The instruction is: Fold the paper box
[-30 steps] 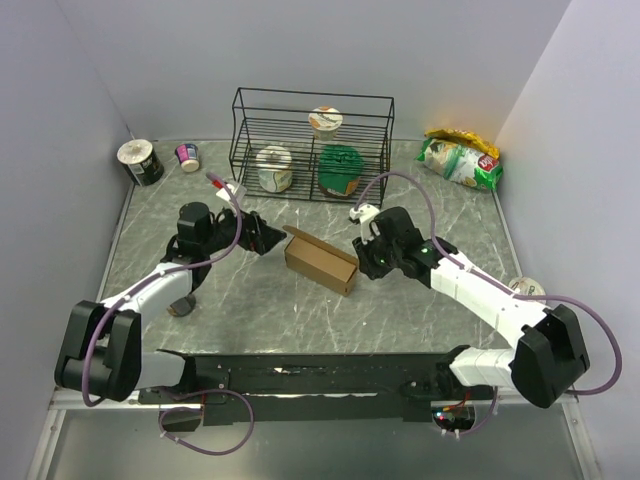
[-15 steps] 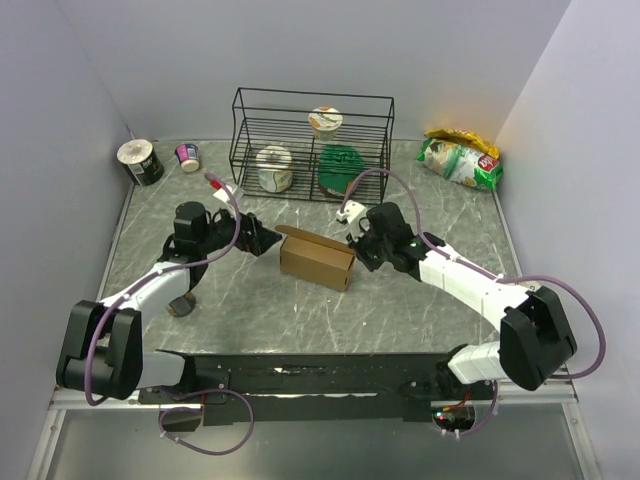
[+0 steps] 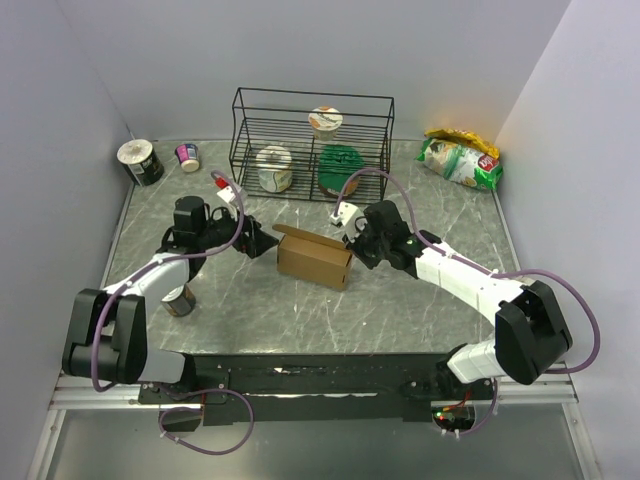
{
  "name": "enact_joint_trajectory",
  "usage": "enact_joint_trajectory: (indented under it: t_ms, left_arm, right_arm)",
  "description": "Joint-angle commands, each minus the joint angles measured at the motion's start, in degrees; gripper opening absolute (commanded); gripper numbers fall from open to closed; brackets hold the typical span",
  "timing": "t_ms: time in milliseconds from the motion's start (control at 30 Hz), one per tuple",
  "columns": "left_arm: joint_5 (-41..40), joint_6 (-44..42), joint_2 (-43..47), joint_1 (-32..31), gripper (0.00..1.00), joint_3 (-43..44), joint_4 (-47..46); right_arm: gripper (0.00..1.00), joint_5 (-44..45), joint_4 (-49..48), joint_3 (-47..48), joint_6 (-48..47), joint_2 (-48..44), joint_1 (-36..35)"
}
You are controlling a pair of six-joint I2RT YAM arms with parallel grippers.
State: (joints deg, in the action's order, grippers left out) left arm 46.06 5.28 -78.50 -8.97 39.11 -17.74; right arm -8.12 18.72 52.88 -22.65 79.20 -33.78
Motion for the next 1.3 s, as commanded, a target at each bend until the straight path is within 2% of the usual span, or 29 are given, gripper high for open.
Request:
enact_joint_trajectory:
  t_ms: [0, 67, 467, 767, 800, 900, 933, 1033, 1267]
  left_arm:
    - [3.3, -4.7, -2.0, 0.2, 0.96, 3.0, 0.4]
    - [2.9, -7.2, -3.5, 0.2, 0.96, 3.7, 1.2]
    - [2.4, -7.2, -6.2, -1.0, 0.96, 5.9, -1.4]
    - [-0.8, -11.0, -10.5, -4.9, 0.99, 11.2, 3.3]
    - [-1.3, -11.0, -10.6, -5.2, 0.97, 11.4, 4.3]
    - [-4.0, -10.9, -10.5, -5.5, 0.85, 11.8, 5.7]
    - [-5.3, -10.7, -10.3, -5.8, 0.77, 11.3, 5.7]
    - [-7.0, -10.3, -9.7, -6.4, 0.66, 10.7, 5.6]
    - [-14.2, -9.5, -7.5, -7.7, 0.62, 9.5, 6.2]
  right_arm:
    - [0.11, -1.4, 0.4, 2.3, -1.4, -0.4, -0.1]
    - [0.11, -1.7, 0.4, 2.3, -1.3, -0.6, -0.1]
    - [0.11, -3.0, 2.2, 3.4, -1.8, -1.7, -0.1]
    - [0.11, -3.3, 2.5, 3.6, -1.8, -1.9, -0.2]
    - [0.11, -3.0, 2.7, 3.7, -1.7, -1.8, -0.1]
    - [0.11, -2.3, 2.7, 3.8, -1.1, -1.8, -0.1]
    - [0.11, -2.0, 2.6, 3.9, -1.0, -1.8, -0.1]
    - [0.11, -0.8, 2.9, 4.2, -0.4, -1.6, -0.1]
    - [0.11, 1.3, 2.9, 4.5, 0.1, -1.8, -0.1]
